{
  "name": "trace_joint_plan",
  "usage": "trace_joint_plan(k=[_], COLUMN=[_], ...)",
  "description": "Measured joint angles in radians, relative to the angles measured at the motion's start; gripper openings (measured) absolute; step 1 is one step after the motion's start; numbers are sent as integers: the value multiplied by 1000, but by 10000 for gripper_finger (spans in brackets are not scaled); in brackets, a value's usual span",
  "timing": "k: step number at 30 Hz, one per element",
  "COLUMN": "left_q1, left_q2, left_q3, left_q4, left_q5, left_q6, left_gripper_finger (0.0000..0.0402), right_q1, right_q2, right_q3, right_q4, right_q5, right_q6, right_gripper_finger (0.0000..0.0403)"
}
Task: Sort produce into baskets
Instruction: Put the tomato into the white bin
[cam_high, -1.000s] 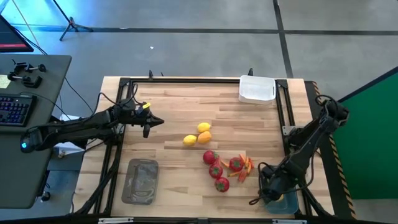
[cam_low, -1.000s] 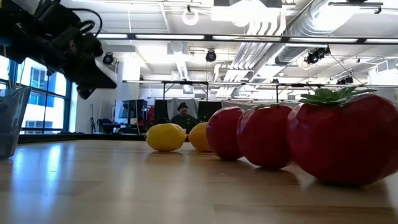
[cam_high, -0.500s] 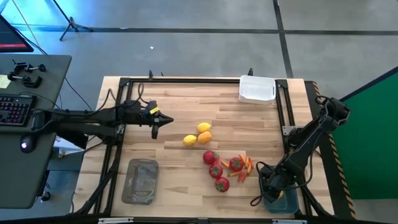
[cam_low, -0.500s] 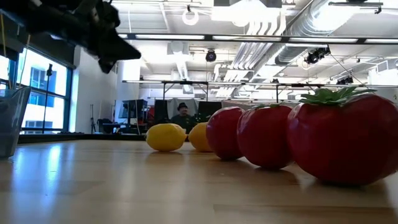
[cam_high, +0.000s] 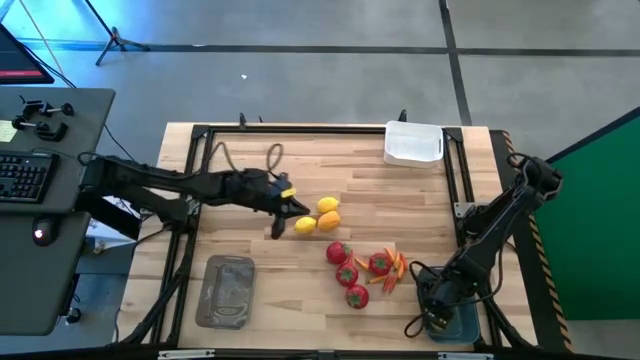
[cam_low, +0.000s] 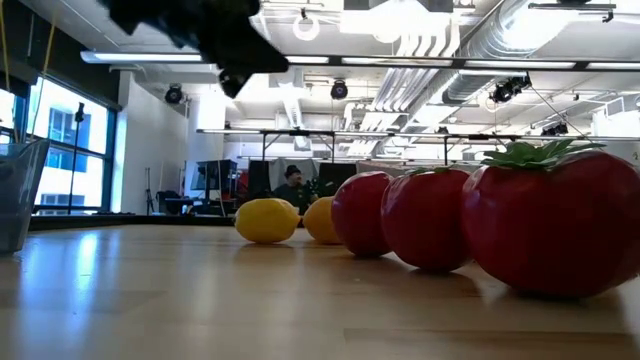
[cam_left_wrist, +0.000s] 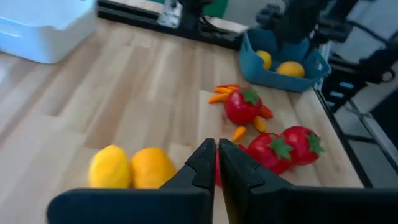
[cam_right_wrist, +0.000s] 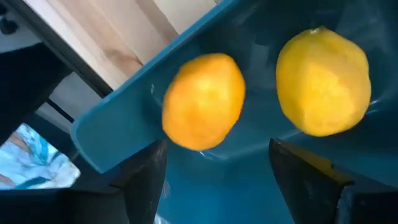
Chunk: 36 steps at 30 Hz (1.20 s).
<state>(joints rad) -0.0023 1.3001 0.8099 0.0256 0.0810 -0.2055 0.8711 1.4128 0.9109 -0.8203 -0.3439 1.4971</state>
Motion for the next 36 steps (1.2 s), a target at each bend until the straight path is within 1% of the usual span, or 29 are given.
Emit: trace_joint_plan(k=[4, 6, 8, 12, 17, 20, 23, 27, 30, 32, 36], left_q1=[-39, -61, -83, -122, -136, -145, -161, -189, -209, -217, -212], left_q2=[113, 168, 223, 328, 460, 521, 570, 621, 640, 655, 692], left_q3=[138, 206, 273, 403, 525, 585, 629, 666, 675, 675, 675], left_q4=[-74, -110, -154, -305, -447, -469, -487, -543, -541, -540, -538], left_q5=[25, 56, 77, 80, 61, 16, -24, -66, -119, -145, -146], left_q6=[30, 55, 94, 210, 302, 385, 506, 681, 786, 831, 853], left_gripper_finger=[36, 54, 75, 124, 196, 235, 262, 276, 278, 278, 278], right_q1=[0, 0, 0, 0, 4, 12, 27, 50, 68, 75, 86], right_q2=[0, 0, 0, -1, -1, -1, -1, -1, -1, -1, -1], right_q3=[69, 109, 148, 198, 209, 210, 209, 210, 209, 210, 209], right_q4=[-125, -195, -266, -365, -380, -380, -380, -380, -381, -382, -385], right_q5=[6, 27, 54, 77, 77, 74, 60, 43, 43, 42, 40], right_q6=[-89, -134, -173, -216, -223, -223, -222, -216, -215, -215, -215], right_gripper_finger=[272, 272, 272, 272, 272, 272, 272, 272, 272, 272, 272])
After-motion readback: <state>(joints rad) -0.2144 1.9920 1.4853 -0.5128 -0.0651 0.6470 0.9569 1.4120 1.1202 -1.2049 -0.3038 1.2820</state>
